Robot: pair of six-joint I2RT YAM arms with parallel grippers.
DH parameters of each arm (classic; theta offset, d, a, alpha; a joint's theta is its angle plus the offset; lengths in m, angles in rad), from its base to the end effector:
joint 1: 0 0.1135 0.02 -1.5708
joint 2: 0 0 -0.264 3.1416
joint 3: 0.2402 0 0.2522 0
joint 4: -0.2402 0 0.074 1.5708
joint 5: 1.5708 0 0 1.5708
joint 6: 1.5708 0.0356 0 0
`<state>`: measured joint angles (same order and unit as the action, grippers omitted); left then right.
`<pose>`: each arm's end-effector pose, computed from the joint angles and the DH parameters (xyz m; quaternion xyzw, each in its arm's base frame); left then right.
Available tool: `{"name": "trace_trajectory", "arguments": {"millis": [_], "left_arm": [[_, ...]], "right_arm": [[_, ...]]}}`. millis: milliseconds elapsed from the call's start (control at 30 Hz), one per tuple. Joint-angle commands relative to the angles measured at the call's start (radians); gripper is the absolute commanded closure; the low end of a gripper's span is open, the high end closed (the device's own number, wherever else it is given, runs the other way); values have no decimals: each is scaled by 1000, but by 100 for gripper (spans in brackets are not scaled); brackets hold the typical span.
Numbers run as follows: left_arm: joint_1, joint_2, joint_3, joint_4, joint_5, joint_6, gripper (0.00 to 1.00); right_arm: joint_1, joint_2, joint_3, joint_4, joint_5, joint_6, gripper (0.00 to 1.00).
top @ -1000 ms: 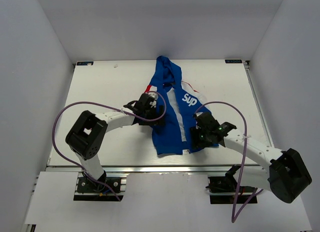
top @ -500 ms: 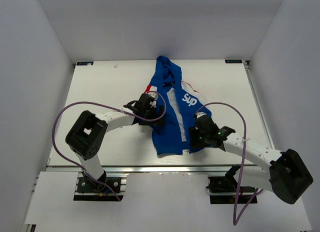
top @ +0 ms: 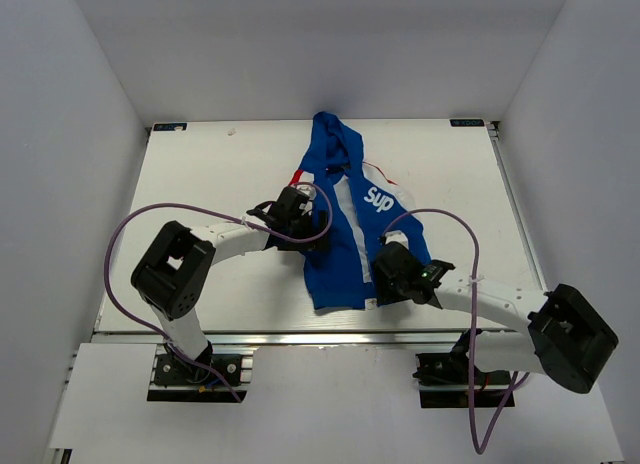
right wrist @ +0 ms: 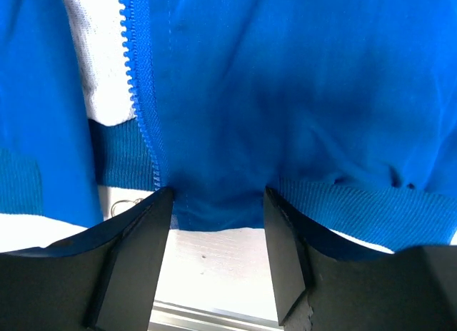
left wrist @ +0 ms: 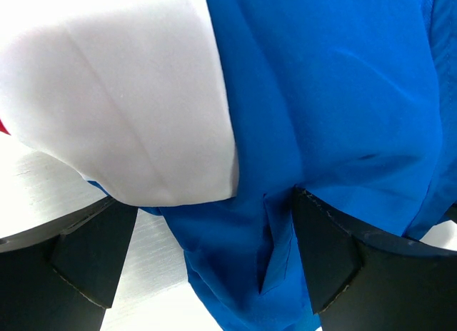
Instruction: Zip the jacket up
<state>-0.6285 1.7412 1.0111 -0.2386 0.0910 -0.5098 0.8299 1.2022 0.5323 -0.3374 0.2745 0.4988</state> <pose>0.2806 -0.2080 0.1648 0.0701 0.9516 -0.1962 0.2261 0.1502 0.1499 0.1632 -0.1193 0.9448 0.0663 0.2979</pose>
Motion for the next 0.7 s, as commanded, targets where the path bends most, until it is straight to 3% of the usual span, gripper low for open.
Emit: {"name": "trace_trajectory", "arguments": {"millis": [0, 300, 433, 533, 667], "left_arm": [[-2, -37, 11, -14, 0, 13, 2], [-2, -42, 21, -30, -22, 14, 2], [-2, -40, 30, -41, -36, 14, 2], [-2, -39, 32, -41, -39, 14, 2], [-2, -37, 32, -45, -51, 10, 2]], "right_arm": [[44, 68, -6, -63, 46, 110, 41], [132, 220, 35, -210, 140, 292, 43], [141, 229, 44, -227, 161, 305, 68], [143, 179, 58, -226, 172, 278, 80], [143, 102, 80, -201, 117, 212, 80]]}}
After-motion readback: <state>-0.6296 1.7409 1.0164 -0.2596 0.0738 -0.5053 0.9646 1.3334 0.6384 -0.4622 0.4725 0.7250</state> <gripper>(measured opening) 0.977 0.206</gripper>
